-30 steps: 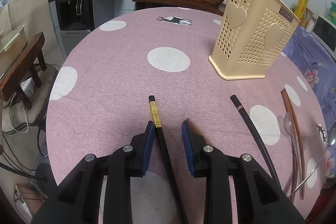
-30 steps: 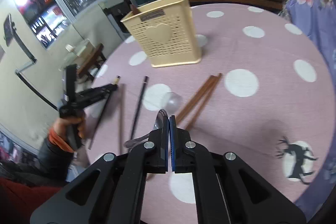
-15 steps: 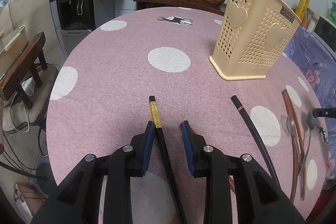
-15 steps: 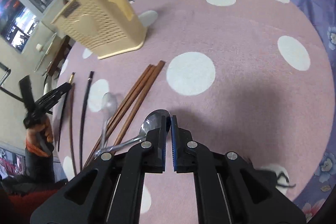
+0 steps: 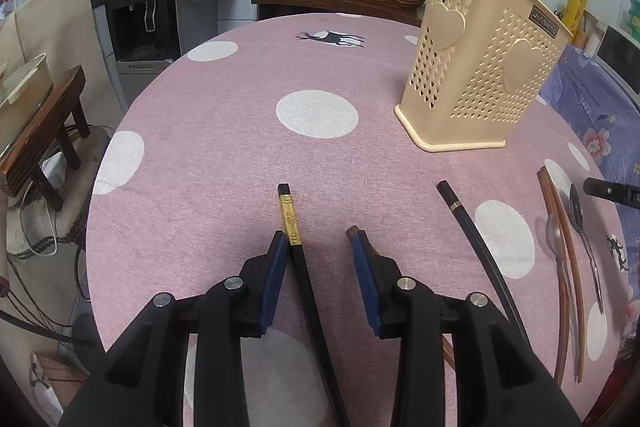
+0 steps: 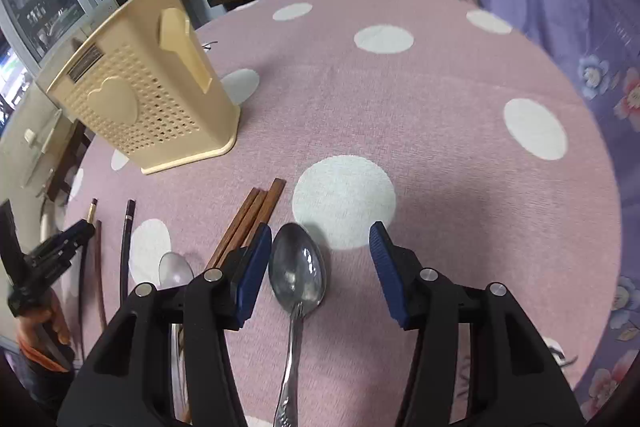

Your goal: Organize utensils

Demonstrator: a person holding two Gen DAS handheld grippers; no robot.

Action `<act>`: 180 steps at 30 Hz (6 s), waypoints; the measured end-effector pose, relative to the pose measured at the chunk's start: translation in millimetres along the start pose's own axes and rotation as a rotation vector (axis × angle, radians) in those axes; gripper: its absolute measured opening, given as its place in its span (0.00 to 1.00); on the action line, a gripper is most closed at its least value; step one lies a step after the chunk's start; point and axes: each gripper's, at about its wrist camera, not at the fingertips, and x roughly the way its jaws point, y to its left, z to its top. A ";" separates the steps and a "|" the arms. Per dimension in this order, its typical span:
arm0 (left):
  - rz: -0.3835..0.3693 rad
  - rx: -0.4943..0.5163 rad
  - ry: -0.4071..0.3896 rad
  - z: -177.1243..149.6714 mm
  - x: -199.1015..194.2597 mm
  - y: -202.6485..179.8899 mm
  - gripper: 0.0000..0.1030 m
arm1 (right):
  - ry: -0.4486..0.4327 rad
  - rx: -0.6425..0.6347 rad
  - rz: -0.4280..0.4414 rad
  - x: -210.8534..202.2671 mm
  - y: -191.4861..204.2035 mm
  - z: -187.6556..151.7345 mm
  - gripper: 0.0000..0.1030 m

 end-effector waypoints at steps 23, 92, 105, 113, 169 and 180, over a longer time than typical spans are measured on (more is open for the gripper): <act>0.028 -0.001 0.009 -12.7 -9.2 -3.4 0.36 | -0.033 -0.083 -0.143 -1.1 20.9 -58.2 0.60; -0.097 0.004 -0.418 64.3 -143.8 -8.6 0.07 | -0.300 -0.017 0.061 -107.5 37.2 -18.1 0.36; -0.119 0.030 -0.442 77.9 -150.4 -15.0 0.07 | -0.301 -0.007 0.135 -103.9 41.6 -8.0 0.36; -0.171 0.033 -0.445 100.6 -159.7 -20.9 0.07 | -0.342 -0.030 0.177 -113.5 56.6 17.9 0.36; -0.185 0.060 -0.446 115.8 -90.4 -73.5 0.54 | -0.458 -0.092 0.048 -62.1 106.8 60.5 0.62; -0.126 -0.023 -0.279 41.2 -68.7 -35.5 0.56 | -0.178 -0.216 0.025 -15.4 121.3 -24.2 0.62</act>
